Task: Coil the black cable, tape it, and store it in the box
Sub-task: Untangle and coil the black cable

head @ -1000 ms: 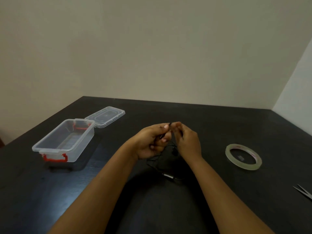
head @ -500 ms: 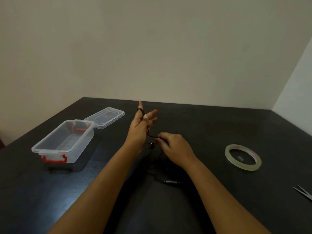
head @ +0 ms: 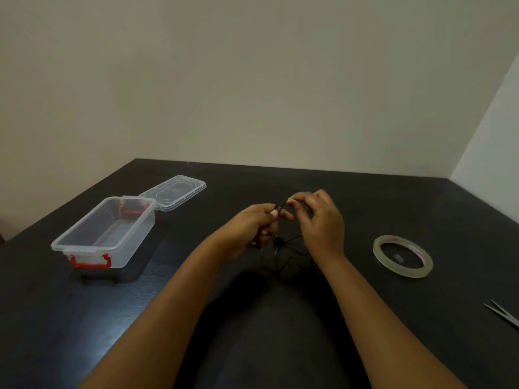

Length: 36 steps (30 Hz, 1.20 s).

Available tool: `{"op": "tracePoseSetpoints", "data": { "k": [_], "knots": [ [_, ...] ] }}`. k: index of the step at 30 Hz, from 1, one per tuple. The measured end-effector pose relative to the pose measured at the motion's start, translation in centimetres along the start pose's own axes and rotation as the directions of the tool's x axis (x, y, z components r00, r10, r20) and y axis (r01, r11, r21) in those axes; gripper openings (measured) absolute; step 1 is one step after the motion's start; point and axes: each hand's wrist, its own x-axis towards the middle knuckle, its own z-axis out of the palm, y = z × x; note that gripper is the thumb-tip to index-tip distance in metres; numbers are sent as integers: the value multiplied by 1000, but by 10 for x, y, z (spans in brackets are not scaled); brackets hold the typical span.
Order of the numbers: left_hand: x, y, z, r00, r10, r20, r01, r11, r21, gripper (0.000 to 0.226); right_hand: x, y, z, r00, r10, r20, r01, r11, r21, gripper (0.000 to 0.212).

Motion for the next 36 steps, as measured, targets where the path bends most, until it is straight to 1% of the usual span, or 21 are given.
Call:
{"op": "tracePoseSetpoints", "data": {
  "k": [3, 5, 6, 8, 10, 11, 13, 14, 15, 17, 18, 19, 20, 21, 22, 24, 26, 29, 31, 34, 36],
  "knots": [
    [-1, 0, 1, 991, 88, 99, -48, 936, -350, 31, -1, 2, 4, 995, 94, 29, -97, 986, 135, 13],
    [-1, 1, 6, 989, 141, 54, -91, 843, -531, 34, -5, -7, 8, 966, 160, 202, -211, 942, 262, 17],
    [0, 1, 11, 990, 140, -12, -120, 796, -593, 37, -8, -15, 11, 930, 176, 322, -279, 908, 312, 18],
    [4, 2, 16, 971, 117, -207, -226, 723, -653, 38, -14, -28, 17, 854, 146, 500, -320, 904, 283, 22],
    [6, 1, 11, 909, 107, -403, -361, 685, -633, 37, -16, -35, 23, 757, 124, 641, -335, 917, 218, 23],
    [7, 1, 6, 871, 108, -480, -417, 678, -605, 39, -16, -38, 24, 699, 128, 704, -379, 900, 213, 23],
    [6, 1, -3, 805, 112, -583, -489, 682, -544, 43, -14, -40, 22, 619, 124, 776, -436, 876, 208, 23],
    [6, -1, -6, 781, 118, -613, -499, 708, -499, 46, -13, -38, 20, 619, 108, 778, -401, 895, 195, 23],
    [7, -3, -7, 764, 139, -630, -493, 756, -431, 49, -10, -36, 18, 645, 88, 759, -322, 932, 166, 22],
    [9, -9, -7, 737, 228, -636, -439, 877, -194, 55, -6, -28, 13, 717, 26, 697, -153, 981, 121, 20],
    [10, -12, -7, 725, 276, -631, -383, 923, -35, 57, -3, -25, 9, 752, 9, 659, -115, 986, 119, 18],
    [11, -16, -8, 723, 326, -609, -303, 942, 145, 59, -1, -21, 6, 792, 10, 611, -112, 985, 130, 16],
    [11, -19, -10, 739, 364, -568, -203, 923, 327, 60, 1, -17, 2, 837, 14, 547, -113, 983, 147, 15],
    [11, -22, -12, 776, 366, -513, -110, 881, 461, 61, 2, -12, -1, 880, 19, 474, -109, 980, 164, 13],
    [9, -22, -11, 827, 319, -464, -44, 858, 512, 60, 4, -7, -4, 913, 18, 407, -96, 981, 171, 12],
    [5, -19, -2, 930, 142, -339, 5, 918, 397, 48, 5, 0, -6, 950, 8, 313, -64, 984, 168, 11],
    [3, -13, 10, 978, 34, -208, 18, 970, 243, 35, 4, 4, -5, 972, 5, 234, -51, 980, 191, 9],
    [4, -8, 20, 990, 43, -137, -38, 998, 43, 28, 4, 5, -6, 990, 55, 129, -90, 955, 283, 9],
    [5, -6, 17, 996, 46, -79, -54, 994, -92, 28, 5, 7, -6, 992, 82, 101, -109, 947, 301, 10],
    [2, -5, 11, 999, 32, 37, -22, 969, -245, 27, 4, 6, -2, 989, 92, 117, -124, 946, 301, 11],
    [2, -3, 12, 992, 108, 73, -69, 910, -409, 28, 2, 1, 2, 980, 118, 162, -171, 915, 366, 13]
  ]
}}
